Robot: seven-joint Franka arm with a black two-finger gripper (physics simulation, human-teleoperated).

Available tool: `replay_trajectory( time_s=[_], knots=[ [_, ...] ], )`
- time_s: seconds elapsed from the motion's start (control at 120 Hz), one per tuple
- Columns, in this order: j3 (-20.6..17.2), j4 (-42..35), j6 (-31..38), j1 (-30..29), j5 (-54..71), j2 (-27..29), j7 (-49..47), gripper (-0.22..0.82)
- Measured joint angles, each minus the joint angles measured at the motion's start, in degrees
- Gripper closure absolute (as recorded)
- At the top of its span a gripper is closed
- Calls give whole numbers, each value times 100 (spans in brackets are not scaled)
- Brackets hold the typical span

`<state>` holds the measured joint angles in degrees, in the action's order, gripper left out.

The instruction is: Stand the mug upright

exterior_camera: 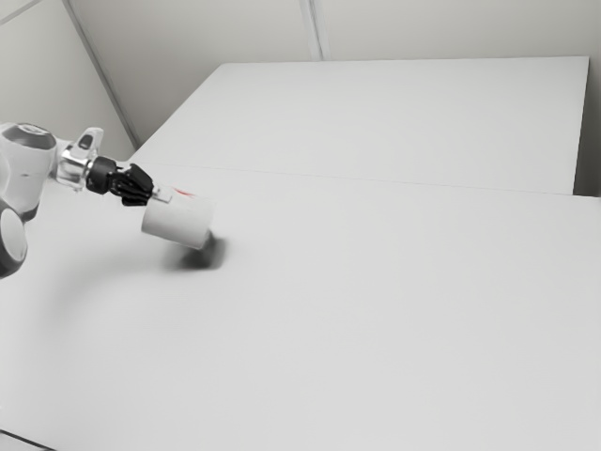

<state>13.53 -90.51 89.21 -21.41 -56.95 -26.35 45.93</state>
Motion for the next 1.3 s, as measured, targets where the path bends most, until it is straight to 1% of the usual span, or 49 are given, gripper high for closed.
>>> replay_trajectory(
  time_s=[0.133, 0.392, 0.467, 0.567, 0.692, 0.875, 1.083, 1.3],
  knots=[
    [-143, -186, 786, 438, 1032, 413, -641, 79],
    [-152, -1485, 2434, 1613, 2779, 1368, -2286, 79],
    [-147, -1763, 2795, 1894, 3264, 1540, -2809, 79],
    [-119, -1948, 3118, 2132, 3776, 1672, -3490, 78],
    [-6, -2161, 3323, 2423, 4270, 1878, -4293, 79],
    [24, -2340, 3339, 2586, 4784, 2045, -5305, 79],
    [33, -2433, 3195, 2688, 5063, 2070, -6220, 79],
    [35, -2472, 3135, 2756, 5137, 2013, -6919, 79]
  ],
)
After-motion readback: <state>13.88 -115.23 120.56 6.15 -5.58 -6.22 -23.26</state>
